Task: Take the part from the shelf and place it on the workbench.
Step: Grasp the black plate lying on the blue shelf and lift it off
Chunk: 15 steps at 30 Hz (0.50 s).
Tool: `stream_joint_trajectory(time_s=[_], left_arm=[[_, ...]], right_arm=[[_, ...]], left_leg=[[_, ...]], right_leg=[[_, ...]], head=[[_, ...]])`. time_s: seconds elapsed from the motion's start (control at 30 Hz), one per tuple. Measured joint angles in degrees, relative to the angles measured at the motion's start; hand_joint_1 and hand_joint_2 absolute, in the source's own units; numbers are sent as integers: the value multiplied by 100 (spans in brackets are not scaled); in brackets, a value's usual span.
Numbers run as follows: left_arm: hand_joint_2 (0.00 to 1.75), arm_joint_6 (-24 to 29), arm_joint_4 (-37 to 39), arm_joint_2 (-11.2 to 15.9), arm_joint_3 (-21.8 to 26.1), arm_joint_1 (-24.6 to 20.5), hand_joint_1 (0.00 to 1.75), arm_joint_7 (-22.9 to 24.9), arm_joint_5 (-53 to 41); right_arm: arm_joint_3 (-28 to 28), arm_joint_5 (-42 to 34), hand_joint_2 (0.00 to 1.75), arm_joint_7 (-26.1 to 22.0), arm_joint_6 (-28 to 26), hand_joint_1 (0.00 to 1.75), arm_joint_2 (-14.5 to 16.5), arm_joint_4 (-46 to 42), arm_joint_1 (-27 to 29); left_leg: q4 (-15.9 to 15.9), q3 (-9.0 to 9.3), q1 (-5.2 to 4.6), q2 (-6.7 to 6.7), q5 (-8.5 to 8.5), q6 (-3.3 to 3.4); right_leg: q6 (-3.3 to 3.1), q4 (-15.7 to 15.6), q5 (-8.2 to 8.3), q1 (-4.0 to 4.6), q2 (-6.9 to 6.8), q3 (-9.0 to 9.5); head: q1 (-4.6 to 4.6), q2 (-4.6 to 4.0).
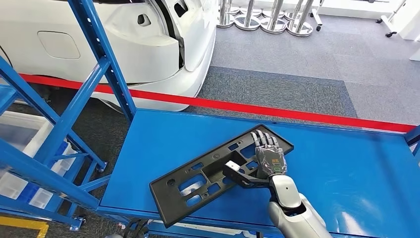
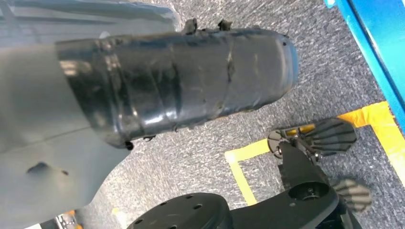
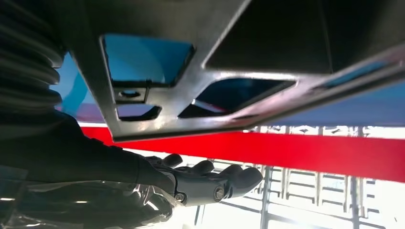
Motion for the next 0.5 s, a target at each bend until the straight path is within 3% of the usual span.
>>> stream_joint_trajectory(time_s=[0.07,0.13,0.2,0.3,0.33,0.37,0.4,0.5], left_arm=[[0,-23,0,-8,-19,-9,0,-1,-25],[0,-41,-1,-12,-41,-18,0,-3,-48],[0,-53,-1,-11,-61,-29,0,-5,-57],[0,-59,0,26,-78,-25,0,1,-57],[0,-59,0,47,-83,-15,0,2,-57],[0,-59,0,66,-85,-6,0,2,-57],[0,-58,0,80,-86,1,0,1,-58],[0,-59,-1,96,-87,-7,0,-1,-63]], right_arm=[[53,-73,175,-65,32,175,90,122,-62],[99,-221,175,-155,46,175,189,256,-109],[127,-372,175,-227,47,175,292,394,-174],[178,-465,175,-278,45,175,416,592,-274],[197,-473,175,-284,45,175,440,643,-291],[214,-478,175,-289,45,175,460,689,-303],[228,-494,175,-290,45,175,478,730,-317],[253,-617,175,-309,46,175,524,835,-380]], left_leg=[[-6,-16,-4,4,7,-54],[-21,-23,2,13,18,-124],[139,-86,6,23,-105,-184],[1141,-542,20,29,-630,-253],[1461,-694,27,31,-738,-275],[1602,-764,37,35,-740,-295],[1502,-716,49,40,-629,-316],[399,-126,97,57,-126,-354]], right_leg=[[-98,-400,82,57,-32,170],[-119,-486,116,55,-46,193],[-135,-607,202,26,-47,268],[-144,-666,249,8,-52,311],[-142,-661,246,6,-51,311],[-136,-651,241,2,-48,311],[-122,-632,230,-7,-41,310],[-30,-496,149,-33,-7,293]], head=[[-4,0],[-5,0],[-15,0],[-27,1],[-28,1],[-28,0],[-29,0],[-38,0]])
